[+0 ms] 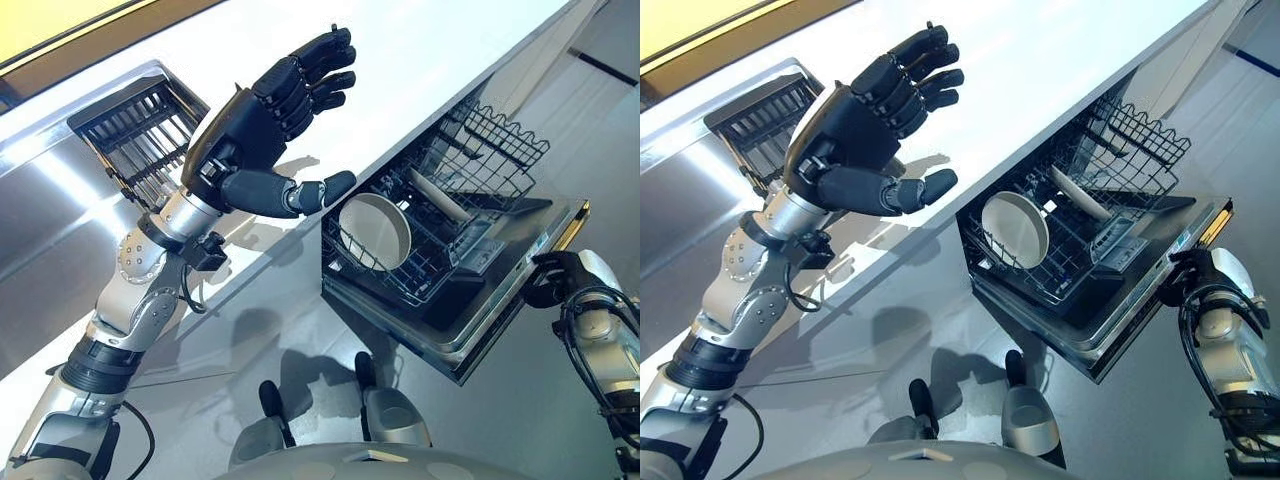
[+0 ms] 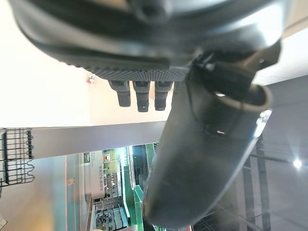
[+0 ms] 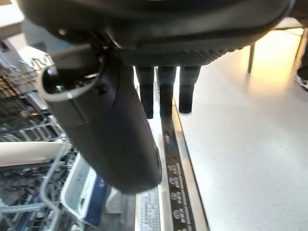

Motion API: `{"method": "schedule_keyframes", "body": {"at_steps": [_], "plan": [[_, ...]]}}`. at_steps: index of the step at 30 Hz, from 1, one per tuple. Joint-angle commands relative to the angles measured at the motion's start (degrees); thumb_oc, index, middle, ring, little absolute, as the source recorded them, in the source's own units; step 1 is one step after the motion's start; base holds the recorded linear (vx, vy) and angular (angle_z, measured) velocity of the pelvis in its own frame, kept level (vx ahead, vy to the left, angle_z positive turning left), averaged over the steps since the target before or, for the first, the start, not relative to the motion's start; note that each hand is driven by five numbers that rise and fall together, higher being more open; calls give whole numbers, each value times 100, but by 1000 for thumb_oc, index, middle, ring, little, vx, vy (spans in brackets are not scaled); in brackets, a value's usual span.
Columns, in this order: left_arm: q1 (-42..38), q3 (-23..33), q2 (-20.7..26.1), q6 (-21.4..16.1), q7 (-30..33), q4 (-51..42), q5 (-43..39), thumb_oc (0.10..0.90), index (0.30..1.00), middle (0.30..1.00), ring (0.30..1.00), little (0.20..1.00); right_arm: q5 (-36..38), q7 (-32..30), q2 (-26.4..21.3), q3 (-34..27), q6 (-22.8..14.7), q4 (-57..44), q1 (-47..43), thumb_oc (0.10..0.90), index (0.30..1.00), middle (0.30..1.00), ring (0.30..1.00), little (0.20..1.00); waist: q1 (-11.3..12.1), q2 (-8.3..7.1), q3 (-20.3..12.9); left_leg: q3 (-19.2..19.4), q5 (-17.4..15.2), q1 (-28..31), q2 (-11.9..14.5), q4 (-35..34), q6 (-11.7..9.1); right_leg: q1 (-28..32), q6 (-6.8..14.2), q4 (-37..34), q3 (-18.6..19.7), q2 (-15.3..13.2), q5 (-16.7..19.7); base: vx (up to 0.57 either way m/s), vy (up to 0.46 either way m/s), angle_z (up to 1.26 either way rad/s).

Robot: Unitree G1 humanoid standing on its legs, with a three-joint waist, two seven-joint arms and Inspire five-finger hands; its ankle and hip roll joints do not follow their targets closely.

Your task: Pick up plates and place into dishwasher.

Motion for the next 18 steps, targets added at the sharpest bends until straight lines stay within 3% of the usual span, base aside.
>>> {"method": "schedule_keyframes", "body": {"at_steps": [1, 7, 18], "plan": [[-636, -87, -60, -521, 42, -303, -227, 800, 900, 900, 900, 900, 112, -350, -579, 415, -268, 272, -760, 100, 300, 300, 300, 200, 213, -82, -470, 72, -281, 176, 161, 31, -121, 273, 331, 22, -52, -48, -189, 0, 0, 0], [-838, -311, -165, -266, 102, -265, -250, 800, 900, 900, 900, 900, 314, -622, -550, 1091, -433, 1193, -1620, 100, 300, 300, 300, 200, 402, -49, -499, -42, -276, 166, 155, 31, -137, 329, 309, 22, -170, -79, -202, 17, -12, 4], [-910, -334, -155, -422, 12, -143, -402, 800, 900, 900, 900, 900, 271, -703, -398, 1730, -265, 1862, -2461, 100, 300, 300, 300, 200, 632, 16, -385, -199, -247, 44, 95, 31, -126, 301, 278, 22, -335, -140, -190, -1, 0, 7]]}}
